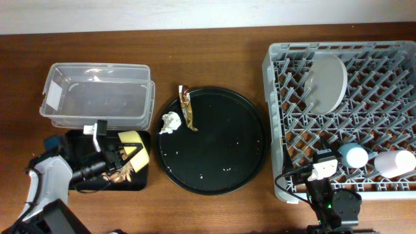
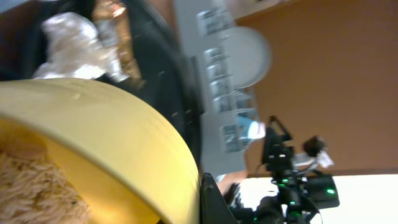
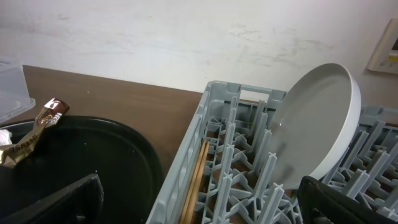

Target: Sort waste into correct bins and load items into the dishwasher rack

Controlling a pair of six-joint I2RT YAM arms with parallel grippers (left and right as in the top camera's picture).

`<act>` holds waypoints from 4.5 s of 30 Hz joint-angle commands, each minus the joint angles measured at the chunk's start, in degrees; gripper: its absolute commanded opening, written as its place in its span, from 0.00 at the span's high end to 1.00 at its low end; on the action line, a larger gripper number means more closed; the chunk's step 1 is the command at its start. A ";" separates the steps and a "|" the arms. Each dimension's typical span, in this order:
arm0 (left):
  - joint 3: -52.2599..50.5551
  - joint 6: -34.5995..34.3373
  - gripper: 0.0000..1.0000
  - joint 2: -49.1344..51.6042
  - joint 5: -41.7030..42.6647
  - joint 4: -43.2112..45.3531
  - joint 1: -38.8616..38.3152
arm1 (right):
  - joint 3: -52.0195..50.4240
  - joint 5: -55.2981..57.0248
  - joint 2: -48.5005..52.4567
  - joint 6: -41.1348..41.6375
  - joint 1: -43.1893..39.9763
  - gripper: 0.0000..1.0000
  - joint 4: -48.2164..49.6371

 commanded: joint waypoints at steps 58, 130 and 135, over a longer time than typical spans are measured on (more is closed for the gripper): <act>46.05 -86.42 0.00 48.22 -15.58 100.21 -59.47 | -0.52 -0.31 -0.37 0.22 -0.42 0.02 0.00; 58.58 -43.25 0.00 -4.63 -78.42 -31.78 -31.12 | -0.52 -0.31 -0.37 0.22 -0.42 0.02 0.00; 58.58 -43.19 0.01 -15.28 -78.47 -36.61 -31.12 | -0.52 -0.31 -0.37 0.22 -0.42 0.02 0.00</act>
